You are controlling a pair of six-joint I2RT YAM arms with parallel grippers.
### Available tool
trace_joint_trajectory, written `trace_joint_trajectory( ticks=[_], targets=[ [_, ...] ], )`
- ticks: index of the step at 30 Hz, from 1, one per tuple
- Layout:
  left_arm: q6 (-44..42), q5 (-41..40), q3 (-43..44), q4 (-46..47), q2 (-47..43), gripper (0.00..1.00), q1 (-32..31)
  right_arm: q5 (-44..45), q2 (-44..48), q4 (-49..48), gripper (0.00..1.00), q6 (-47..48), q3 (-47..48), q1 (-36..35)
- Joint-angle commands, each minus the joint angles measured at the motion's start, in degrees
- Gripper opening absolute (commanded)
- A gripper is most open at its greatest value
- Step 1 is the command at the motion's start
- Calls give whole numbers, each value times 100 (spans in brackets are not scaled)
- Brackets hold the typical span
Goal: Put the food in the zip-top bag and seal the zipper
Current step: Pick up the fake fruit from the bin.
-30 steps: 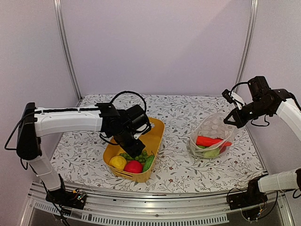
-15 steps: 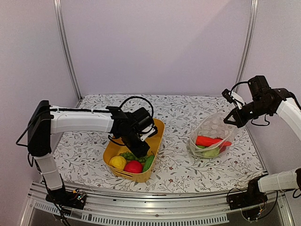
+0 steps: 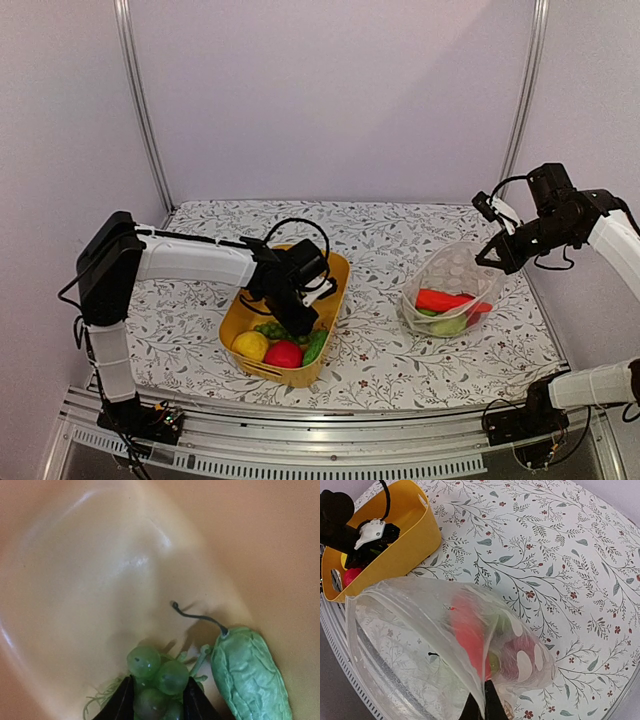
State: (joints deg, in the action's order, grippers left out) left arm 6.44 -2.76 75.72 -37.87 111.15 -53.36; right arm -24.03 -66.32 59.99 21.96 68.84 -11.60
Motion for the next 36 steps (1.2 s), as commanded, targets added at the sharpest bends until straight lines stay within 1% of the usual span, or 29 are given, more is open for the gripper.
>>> trace_joint_trajectory(
  ticks=[1,2,4,9,11,17,22,30,36],
  targets=[
    [-106,-36,164,118,220,23,103,-55,126,-52,0,23,-123,-19],
    [-101,-58,226,113,201,18,106,-43,128,-54,0,26,-123,-18],
    [-89,-132,303,84,102,13,115,-40,114,-69,0,29,-110,-21],
    [-55,-459,417,-30,-379,2,113,-56,59,-112,0,50,-99,-26],
    [-44,-523,438,-19,-620,0,109,-40,27,-131,0,54,-77,-18],
    [12,-733,582,-54,-1278,0,124,-110,-25,-122,0,41,40,-19],
    [152,-674,776,-8,-1745,0,115,-166,-8,-66,0,37,77,-20],
    [195,-580,835,652,-2456,0,1,-241,10,-42,0,25,85,-20],
    [34,-533,1085,1048,-2556,0,-304,-294,-73,22,0,6,198,-26]
  ],
)
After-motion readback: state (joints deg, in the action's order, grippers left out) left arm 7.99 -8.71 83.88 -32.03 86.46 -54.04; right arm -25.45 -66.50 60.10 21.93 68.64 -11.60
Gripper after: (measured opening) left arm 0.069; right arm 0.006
